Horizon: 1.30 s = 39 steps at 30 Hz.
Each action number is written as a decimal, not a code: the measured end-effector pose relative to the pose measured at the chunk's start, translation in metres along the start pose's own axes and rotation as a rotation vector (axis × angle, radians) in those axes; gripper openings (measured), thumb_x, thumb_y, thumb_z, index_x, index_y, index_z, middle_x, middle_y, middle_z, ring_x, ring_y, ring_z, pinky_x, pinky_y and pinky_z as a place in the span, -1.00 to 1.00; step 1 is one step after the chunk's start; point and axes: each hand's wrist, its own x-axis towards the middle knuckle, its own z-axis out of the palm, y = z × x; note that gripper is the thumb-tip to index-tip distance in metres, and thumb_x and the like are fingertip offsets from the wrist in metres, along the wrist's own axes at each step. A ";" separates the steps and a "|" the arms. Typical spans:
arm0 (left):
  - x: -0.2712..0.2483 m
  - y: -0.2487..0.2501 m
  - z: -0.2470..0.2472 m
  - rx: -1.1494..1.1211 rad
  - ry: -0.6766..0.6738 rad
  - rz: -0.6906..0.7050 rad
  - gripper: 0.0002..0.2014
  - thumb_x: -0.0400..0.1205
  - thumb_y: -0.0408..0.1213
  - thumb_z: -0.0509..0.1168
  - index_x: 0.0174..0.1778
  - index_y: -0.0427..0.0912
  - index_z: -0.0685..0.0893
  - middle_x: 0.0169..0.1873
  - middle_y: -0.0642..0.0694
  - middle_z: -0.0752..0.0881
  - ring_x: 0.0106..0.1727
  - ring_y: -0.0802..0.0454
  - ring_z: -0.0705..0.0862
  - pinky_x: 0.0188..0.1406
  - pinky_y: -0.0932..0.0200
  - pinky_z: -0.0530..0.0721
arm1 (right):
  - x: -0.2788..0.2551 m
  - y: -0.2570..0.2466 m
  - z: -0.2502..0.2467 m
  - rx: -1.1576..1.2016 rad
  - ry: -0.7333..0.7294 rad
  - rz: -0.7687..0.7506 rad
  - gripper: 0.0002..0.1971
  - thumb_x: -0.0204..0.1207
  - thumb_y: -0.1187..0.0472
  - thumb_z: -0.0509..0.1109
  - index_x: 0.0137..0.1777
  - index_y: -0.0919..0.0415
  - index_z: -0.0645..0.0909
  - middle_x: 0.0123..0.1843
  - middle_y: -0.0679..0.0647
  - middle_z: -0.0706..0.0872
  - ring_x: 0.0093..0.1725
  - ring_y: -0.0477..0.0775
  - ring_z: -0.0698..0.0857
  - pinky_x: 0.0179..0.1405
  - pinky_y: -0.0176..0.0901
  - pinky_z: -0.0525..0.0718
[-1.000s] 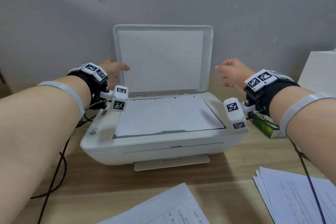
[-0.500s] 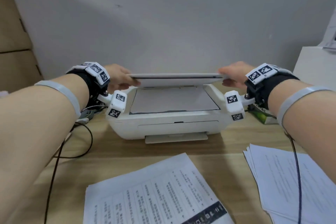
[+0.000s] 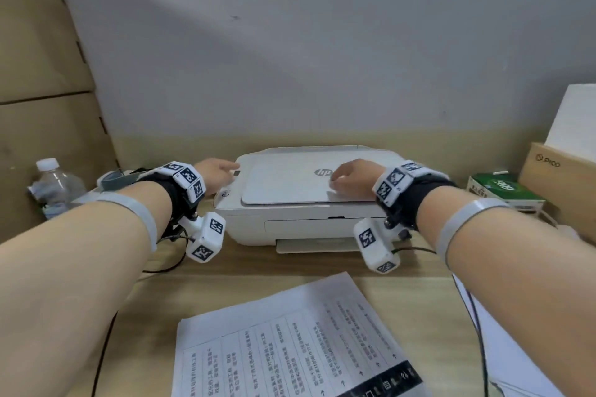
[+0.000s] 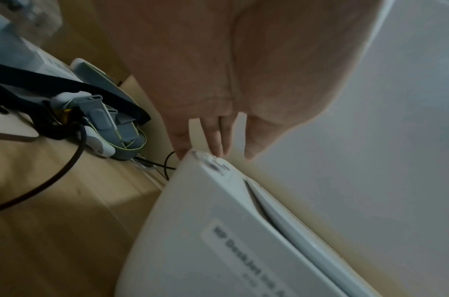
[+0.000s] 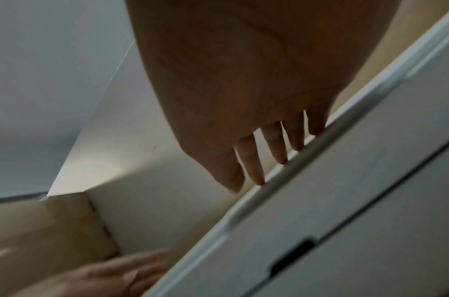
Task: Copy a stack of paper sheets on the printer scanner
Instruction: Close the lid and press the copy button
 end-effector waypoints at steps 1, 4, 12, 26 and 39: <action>0.001 -0.001 0.002 -0.050 0.003 -0.004 -0.58 0.74 -0.31 0.17 0.53 0.02 0.52 0.47 -0.09 0.56 0.32 -0.10 0.64 0.23 0.11 0.60 | 0.005 -0.009 0.010 0.021 -0.025 -0.062 -0.59 0.67 -0.02 0.25 0.46 0.07 0.59 0.55 -0.01 0.53 0.50 0.09 0.50 0.40 -0.20 0.39; 0.004 -0.011 0.009 -0.171 -0.013 -0.036 -0.54 0.75 -0.38 0.12 0.58 0.00 0.46 0.47 -0.13 0.58 0.36 -0.20 0.63 0.29 -0.04 0.63 | 0.022 -0.029 0.033 0.015 -0.045 -0.163 -0.55 0.63 -0.14 0.17 0.46 -0.06 0.54 0.52 0.04 0.55 0.44 0.13 0.54 0.44 -0.03 0.47; -0.006 -0.024 0.030 -0.232 0.123 -0.053 -0.59 0.79 -0.29 -0.07 0.45 0.07 0.55 0.37 -0.12 0.55 0.17 -0.27 0.63 0.07 -0.21 0.74 | 0.028 -0.035 0.041 -0.072 -0.019 -0.231 -0.56 0.71 -0.08 0.05 0.55 -0.07 0.41 0.57 0.06 0.45 0.54 0.18 0.39 0.53 0.11 0.32; -0.005 -0.025 0.038 -0.113 0.189 -0.038 -0.50 0.69 -0.39 -0.03 0.44 0.07 0.58 0.37 -0.23 0.58 0.15 -0.42 0.66 0.11 -0.23 0.73 | 0.021 -0.036 0.049 -0.156 0.046 -0.227 -0.58 0.74 -0.02 -0.02 0.53 -0.02 0.39 0.58 0.08 0.43 0.54 0.23 0.39 0.45 0.12 0.34; -0.004 -0.019 0.039 0.012 0.182 -0.127 -0.49 0.63 -0.48 -0.05 0.33 0.16 0.52 0.20 -0.21 0.54 -0.09 -0.42 0.70 -0.28 -0.32 0.80 | 0.025 -0.034 0.053 -0.168 0.046 -0.219 -0.56 0.69 -0.10 -0.06 0.49 -0.07 0.39 0.57 0.02 0.42 0.54 0.18 0.38 0.42 0.13 0.34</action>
